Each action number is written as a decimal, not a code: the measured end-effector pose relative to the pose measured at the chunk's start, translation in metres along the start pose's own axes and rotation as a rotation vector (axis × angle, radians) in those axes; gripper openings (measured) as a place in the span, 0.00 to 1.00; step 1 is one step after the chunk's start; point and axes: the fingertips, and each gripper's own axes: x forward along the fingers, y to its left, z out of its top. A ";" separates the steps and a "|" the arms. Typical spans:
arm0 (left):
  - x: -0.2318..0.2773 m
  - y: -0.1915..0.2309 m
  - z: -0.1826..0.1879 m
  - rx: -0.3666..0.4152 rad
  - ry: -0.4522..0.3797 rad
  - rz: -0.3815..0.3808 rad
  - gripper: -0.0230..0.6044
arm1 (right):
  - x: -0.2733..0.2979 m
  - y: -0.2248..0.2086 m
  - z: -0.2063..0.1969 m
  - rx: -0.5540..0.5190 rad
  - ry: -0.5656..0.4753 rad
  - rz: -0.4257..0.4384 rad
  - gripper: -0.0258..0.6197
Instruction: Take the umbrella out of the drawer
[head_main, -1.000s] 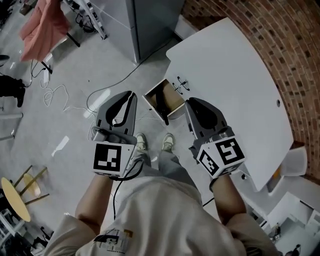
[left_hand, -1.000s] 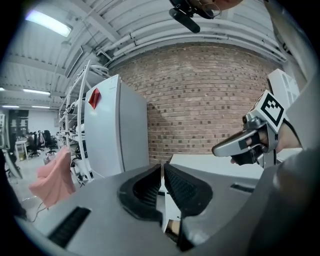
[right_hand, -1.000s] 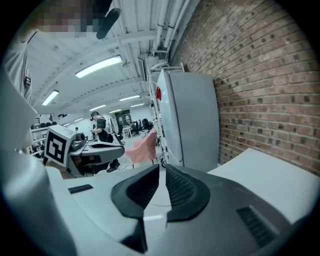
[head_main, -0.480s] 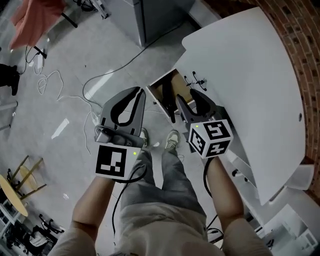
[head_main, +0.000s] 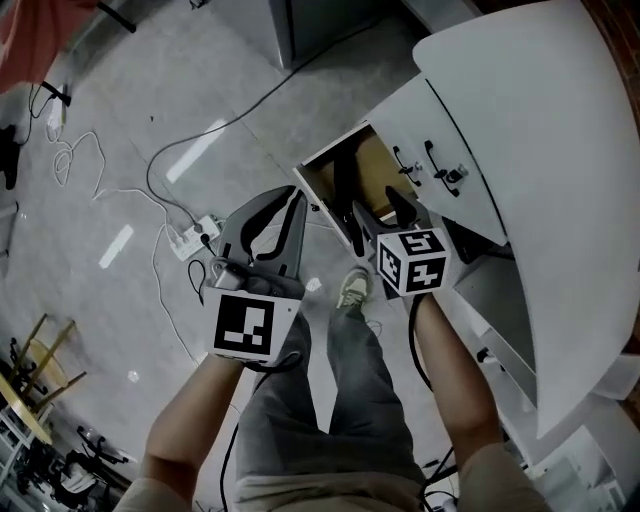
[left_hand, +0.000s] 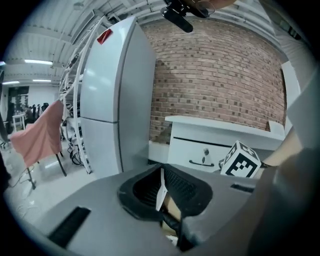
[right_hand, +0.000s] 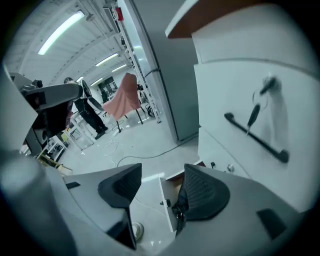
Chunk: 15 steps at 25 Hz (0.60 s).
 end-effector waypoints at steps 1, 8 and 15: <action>0.008 0.002 -0.018 -0.019 0.011 0.001 0.08 | 0.016 -0.006 -0.012 0.009 0.015 0.002 0.42; 0.058 0.011 -0.123 -0.074 0.083 -0.002 0.08 | 0.120 -0.040 -0.101 0.037 0.142 0.024 0.46; 0.096 0.006 -0.224 -0.107 0.154 -0.015 0.08 | 0.196 -0.078 -0.182 0.061 0.234 0.030 0.50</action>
